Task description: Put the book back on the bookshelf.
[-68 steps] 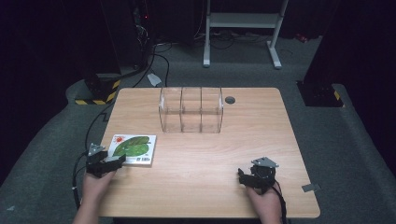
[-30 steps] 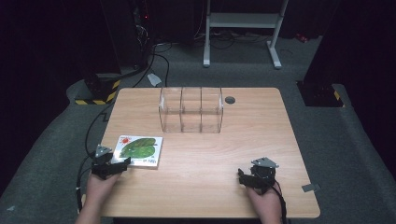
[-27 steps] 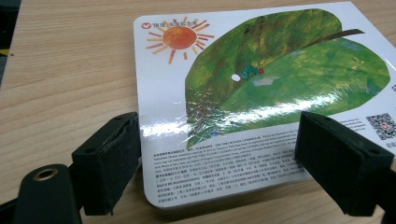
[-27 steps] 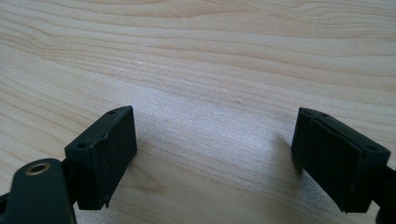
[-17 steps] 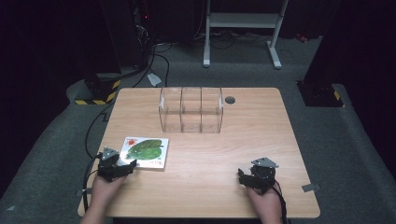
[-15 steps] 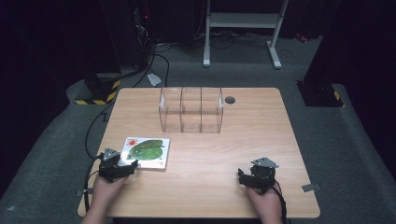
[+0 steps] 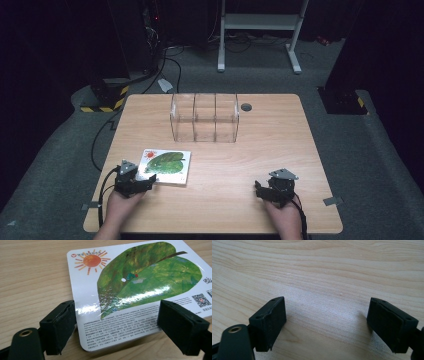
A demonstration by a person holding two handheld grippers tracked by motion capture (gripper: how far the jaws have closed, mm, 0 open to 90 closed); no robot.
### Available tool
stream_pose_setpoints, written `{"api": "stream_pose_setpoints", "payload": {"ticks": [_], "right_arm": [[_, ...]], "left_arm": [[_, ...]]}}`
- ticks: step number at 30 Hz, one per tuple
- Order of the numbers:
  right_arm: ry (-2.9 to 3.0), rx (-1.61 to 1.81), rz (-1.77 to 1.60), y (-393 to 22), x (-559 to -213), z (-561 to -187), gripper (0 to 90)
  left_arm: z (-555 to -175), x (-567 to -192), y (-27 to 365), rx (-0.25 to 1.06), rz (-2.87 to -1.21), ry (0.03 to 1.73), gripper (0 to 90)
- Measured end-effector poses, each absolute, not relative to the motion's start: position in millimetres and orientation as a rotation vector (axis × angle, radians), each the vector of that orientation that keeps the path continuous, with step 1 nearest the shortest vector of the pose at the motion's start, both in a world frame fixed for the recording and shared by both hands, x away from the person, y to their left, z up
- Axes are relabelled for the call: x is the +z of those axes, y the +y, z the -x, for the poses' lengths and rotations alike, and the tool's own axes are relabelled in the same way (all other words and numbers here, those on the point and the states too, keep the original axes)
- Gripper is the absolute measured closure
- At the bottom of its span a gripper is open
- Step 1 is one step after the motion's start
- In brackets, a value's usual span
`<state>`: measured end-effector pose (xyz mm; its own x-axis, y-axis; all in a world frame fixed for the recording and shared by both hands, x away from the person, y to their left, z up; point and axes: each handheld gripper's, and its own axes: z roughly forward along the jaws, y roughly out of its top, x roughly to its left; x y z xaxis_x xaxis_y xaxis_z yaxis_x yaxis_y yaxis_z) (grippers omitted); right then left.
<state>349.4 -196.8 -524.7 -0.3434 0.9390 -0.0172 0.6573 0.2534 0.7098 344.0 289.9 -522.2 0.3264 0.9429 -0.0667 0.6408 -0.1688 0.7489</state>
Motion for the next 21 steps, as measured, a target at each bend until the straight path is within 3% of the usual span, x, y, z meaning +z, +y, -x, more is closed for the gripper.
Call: {"api": "stream_pose_setpoints", "payload": {"ticks": [21], "right_arm": [[2.09,0.856,-1.451,-197,-525,-349,15.4]], "left_arm": [[-338,-520,261,0.507,-1.962,1.309,16.6]]}}
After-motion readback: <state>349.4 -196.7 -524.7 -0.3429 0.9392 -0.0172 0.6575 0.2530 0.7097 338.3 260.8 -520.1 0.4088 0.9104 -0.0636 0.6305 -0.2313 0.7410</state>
